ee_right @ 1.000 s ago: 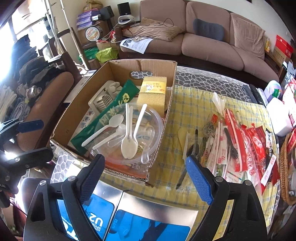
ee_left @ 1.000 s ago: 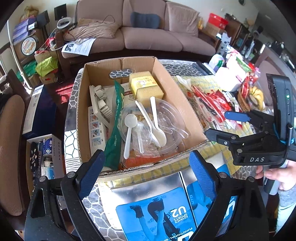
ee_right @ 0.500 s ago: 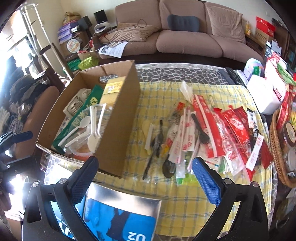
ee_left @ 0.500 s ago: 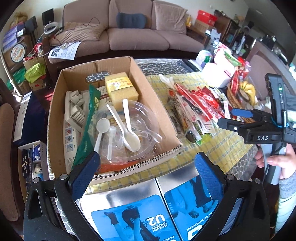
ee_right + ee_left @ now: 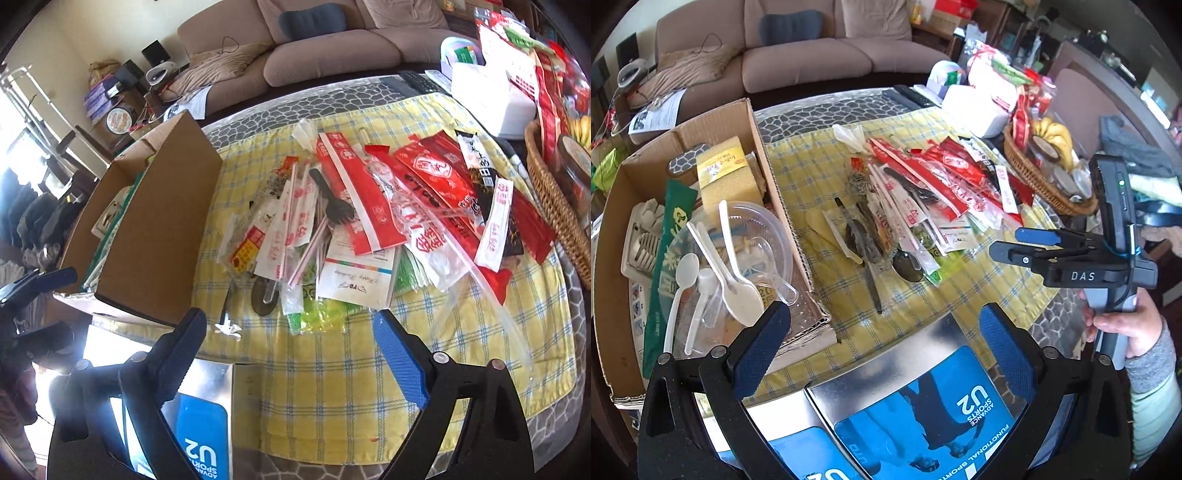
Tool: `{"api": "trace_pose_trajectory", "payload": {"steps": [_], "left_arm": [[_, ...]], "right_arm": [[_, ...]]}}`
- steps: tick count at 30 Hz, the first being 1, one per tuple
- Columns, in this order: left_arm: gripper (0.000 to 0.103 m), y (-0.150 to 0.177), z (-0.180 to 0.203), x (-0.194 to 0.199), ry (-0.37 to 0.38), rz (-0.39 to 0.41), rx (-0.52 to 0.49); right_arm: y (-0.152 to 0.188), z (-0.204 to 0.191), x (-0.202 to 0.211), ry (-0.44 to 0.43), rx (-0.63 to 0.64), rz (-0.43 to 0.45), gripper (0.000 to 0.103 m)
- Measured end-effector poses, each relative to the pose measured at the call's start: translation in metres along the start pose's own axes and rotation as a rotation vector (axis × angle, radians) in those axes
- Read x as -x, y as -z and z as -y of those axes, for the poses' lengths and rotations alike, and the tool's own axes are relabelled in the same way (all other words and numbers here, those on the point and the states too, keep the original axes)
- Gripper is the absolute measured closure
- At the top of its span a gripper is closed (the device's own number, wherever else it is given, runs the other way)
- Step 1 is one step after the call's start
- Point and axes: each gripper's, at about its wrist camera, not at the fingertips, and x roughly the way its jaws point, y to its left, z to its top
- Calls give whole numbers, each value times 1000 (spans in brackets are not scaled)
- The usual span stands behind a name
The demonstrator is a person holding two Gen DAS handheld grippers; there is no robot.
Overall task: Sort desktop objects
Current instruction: 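Move the left tool back over the utensil packets on the table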
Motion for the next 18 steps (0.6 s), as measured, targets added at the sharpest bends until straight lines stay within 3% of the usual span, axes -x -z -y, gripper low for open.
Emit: {"api": "trace_pose_trajectory", "payload": {"steps": [6, 10, 12, 14, 18], "left_arm": [[4, -8, 21, -19, -22, -7, -65], [7, -21, 38, -36, -8, -19, -76], [11, -29, 47, -48, -7, -33, -74], [24, -39, 57, -64, -8, -55, -69], [30, -59, 76, -107, -18, -115, -74]], "right_arm": [[2, 40, -8, 5, -79, 4, 37], [-2, 57, -5, 16, -104, 21, 37], [-3, 64, -3, 30, -108, 27, 37], [-3, 71, 0, 36, -117, 31, 37], [0, 86, 6, 50, -130, 34, 37]]}}
